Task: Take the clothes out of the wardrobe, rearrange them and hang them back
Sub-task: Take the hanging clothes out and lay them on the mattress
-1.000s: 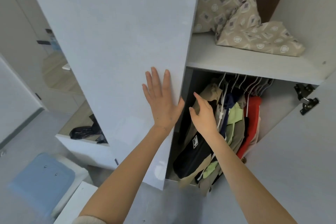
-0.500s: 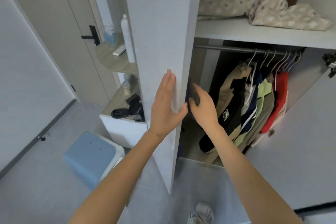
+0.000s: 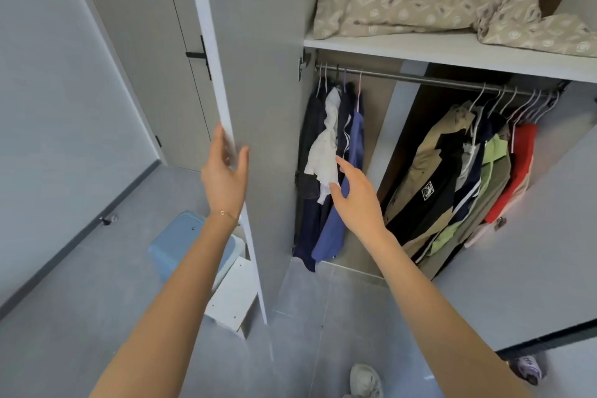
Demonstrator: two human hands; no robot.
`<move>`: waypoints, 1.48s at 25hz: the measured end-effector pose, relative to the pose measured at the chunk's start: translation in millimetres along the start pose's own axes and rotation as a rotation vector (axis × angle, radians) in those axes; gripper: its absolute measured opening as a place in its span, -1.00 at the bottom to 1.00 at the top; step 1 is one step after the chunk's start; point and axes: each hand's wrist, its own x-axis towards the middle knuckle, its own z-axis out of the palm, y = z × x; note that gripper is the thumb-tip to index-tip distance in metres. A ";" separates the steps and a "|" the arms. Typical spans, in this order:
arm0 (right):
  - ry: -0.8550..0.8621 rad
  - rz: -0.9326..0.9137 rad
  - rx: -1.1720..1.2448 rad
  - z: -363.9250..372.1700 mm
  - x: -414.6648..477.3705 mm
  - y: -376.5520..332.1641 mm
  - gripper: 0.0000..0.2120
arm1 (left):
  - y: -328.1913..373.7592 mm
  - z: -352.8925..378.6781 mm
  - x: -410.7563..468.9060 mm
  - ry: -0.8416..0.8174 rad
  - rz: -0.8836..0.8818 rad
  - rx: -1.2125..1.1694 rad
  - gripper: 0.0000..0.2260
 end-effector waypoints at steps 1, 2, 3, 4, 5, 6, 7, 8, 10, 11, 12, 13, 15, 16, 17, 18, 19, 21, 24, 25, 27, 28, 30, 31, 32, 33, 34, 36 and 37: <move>0.004 0.001 -0.004 -0.1 -0.4 -0.5 -0.49 | -1.2 -5.5 3.2 -0.010 -0.013 -0.005 -0.47; 0.007 0.000 -0.009 -1.4 0.1 0.3 -0.49 | -1.3 -8.7 4.0 -0.020 -0.003 -0.001 -0.46; 0.008 -0.002 -0.017 -3.9 0.9 2.2 -0.49 | 0.3 -9.1 2.3 -0.010 0.053 0.032 -0.44; 0.008 -0.005 -0.029 -7.7 1.7 5.1 -0.48 | 3.5 -6.3 -1.9 0.020 0.159 0.103 -0.43; 0.009 -0.008 -0.039 -12.4 3.3 8.9 -0.48 | 7.8 -0.6 -7.8 0.047 0.295 0.192 -0.44; 0.012 -0.009 -0.049 -18.7 6.1 14.2 -0.48 | 14.0 9.4 -14.5 0.057 0.418 0.262 -0.45; 0.016 -0.008 -0.058 -25.2 9.5 19.8 -0.48 | 21.1 21.5 -21.6 0.044 0.497 0.298 -0.48; 0.024 -0.003 -0.067 -32.1 13.1 26.3 -0.48 | 28.2 35.3 -27.9 0.014 0.535 0.306 -0.50; 0.047 0.005 -0.088 -47.3 20.1 42.5 -0.48 | 40.1 66.0 -38.6 -0.078 0.546 0.296 -0.50; 0.060 0.005 -0.100 -55.8 23.7 52.2 -0.48 | 44.2 83.0 -42.9 -0.133 0.536 0.294 -0.50; 0.071 0.006 -0.113 -63.8 26.6 61.2 -0.48 | 46.4 98.9 -46.4 -0.189 0.514 0.294 -0.49; 0.081 0.011 -0.123 -73.1 30.4 72.4 -0.48 | 48.6 117.1 -49.6 -0.243 0.482 0.295 -0.49; 0.091 0.030 -0.140 -92.9 39.6 99.3 -0.48 | 51.4 155.6 -53.7 -0.333 0.427 0.296 -0.48; 0.093 0.036 -0.149 -103.6 45.5 114.9 -0.47 | 53.8 177.0 -55.5 -0.368 0.412 0.297 -0.47; 0.087 0.043 -0.158 -112.4 51.8 129.0 -0.45 | 55.4 195.8 -56.8 -0.393 0.402 0.297 -0.46; 0.073 0.055 -0.162 -120.2 57.7 142.6 -0.44 | 56.6 213.1 -58.2 -0.414 0.390 0.294 -0.45; 0.055 0.072 -0.164 -127.4 63.5 156.1 -0.43 | 57.9 229.8 -60.0 -0.433 0.376 0.286 -0.44; 0.035 0.101 -0.166 -138.5 75.2 182.1 -0.42 | 59.2 260.6 -61.8 -0.465 0.367 0.267 -0.43; 0.029 0.151 -0.166 -150.7 95.7 213.7 -0.43 | 57.5 300.3 -60.3 -0.518 0.341 0.244 -0.43; 0.029 0.164 -0.167 -153.3 104.1 223.8 -0.43 | 56.1 313.9 -57.4 -0.537 0.334 0.240 -0.43; 0.020 0.195 -0.178 -157.3 122.3 245.4 -0.43 | 53.1 344.3 -49.2 -0.574 0.316 0.235 -0.44; 0.011 0.216 -0.183 -158.3 131.9 256.1 -0.43 | 50.8 359.4 -44.3 -0.591 0.308 0.232 -0.44; 0.008 0.254 -0.201 -158.8 152.3 277.1 -0.43 | 43.3 388.6 -31.1 -0.631 0.314 0.240 -0.44; 0.019 0.270 -0.213 -158.7 164.3 288.1 -0.43 | 37.7 404.9 -22.0 -0.652 0.328 0.244 -0.44; 0.033 0.286 -0.223 -158.5 173.2 297.1 -0.43 | 31.7 417.3 -14.4 -0.663 0.342 0.250 -0.45; 0.050 0.304 -0.224 -158.2 180.6 304.7 -0.44 | 25.2 427.3 -7.1 -0.667 0.355 0.254 -0.45; 0.073 0.328 -0.220 -156.8 189.1 313.0 -0.44 | 17.9 438.6 1.0 -0.673 0.358 0.253 -0.46; 0.125 0.387 -0.210 -152.2 205.3 327.5 -0.41 | 3.9 458.3 16.5 -0.702 0.347 0.238 -0.46; 0.149 0.423 -0.209 -150.2 213.1 333.1 -0.40 | -2.0 466.9 23.0 -0.723 0.335 0.229 -0.46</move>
